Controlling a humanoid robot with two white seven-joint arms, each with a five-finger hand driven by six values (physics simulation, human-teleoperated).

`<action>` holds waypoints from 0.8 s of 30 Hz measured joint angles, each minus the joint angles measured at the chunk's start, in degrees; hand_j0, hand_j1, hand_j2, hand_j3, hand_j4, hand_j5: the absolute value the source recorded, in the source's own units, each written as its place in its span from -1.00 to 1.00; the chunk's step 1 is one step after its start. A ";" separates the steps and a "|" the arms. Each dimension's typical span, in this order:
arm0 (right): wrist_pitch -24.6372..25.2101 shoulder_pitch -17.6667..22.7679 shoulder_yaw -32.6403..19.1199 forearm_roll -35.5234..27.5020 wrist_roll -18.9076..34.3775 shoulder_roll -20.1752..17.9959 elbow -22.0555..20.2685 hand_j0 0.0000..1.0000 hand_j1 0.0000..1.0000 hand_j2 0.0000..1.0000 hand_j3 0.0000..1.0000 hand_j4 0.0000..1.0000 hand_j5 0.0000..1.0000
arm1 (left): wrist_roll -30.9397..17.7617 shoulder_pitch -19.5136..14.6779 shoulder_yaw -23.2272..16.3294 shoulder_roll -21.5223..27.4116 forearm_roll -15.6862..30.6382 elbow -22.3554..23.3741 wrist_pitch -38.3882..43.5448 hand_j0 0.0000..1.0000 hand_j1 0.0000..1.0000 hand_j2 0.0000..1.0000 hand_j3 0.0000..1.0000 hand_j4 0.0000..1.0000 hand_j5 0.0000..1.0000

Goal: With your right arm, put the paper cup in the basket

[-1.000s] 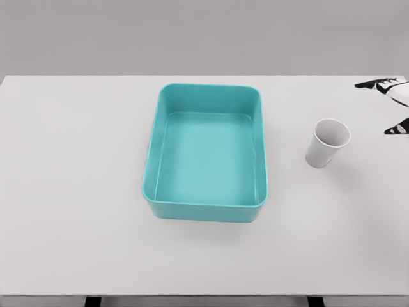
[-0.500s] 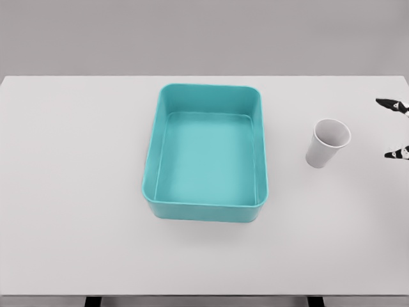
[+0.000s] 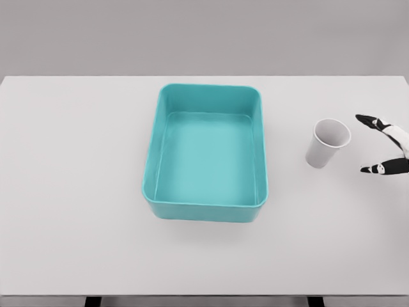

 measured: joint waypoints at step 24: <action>0.01 10.02 -13.62 -0.46 -2.96 -0.84 -9.77 1.00 1.00 1.00 1.00 1.00 1.00 | 0.00 0.00 0.00 0.00 0.01 -0.01 0.00 1.00 1.00 1.00 1.00 1.00 1.00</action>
